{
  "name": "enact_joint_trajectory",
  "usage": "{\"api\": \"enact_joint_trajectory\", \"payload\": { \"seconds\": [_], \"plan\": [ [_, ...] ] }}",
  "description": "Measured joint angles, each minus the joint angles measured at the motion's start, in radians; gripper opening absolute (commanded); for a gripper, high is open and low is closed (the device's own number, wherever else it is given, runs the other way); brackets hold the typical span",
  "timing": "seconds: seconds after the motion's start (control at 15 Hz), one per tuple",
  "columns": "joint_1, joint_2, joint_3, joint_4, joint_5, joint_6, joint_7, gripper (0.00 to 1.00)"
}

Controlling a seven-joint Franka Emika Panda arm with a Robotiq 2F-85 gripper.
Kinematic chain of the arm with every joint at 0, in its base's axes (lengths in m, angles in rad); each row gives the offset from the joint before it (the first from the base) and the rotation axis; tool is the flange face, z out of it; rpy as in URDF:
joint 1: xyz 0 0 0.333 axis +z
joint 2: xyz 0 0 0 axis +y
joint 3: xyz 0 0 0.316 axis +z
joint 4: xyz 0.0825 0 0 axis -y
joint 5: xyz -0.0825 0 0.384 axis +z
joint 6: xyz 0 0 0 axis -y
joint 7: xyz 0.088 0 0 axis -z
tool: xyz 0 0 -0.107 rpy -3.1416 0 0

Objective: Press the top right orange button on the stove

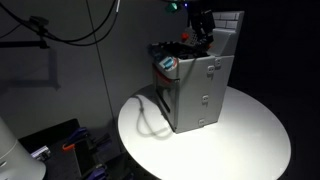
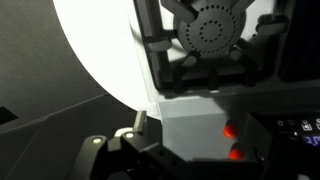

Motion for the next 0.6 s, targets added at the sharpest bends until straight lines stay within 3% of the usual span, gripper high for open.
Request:
{"api": "enact_joint_trajectory", "payload": {
  "seconds": [0.6],
  "plan": [
    [0.000, 0.011, -0.011, 0.003, 0.000, 0.042, 0.002, 1.00]
  ]
}}
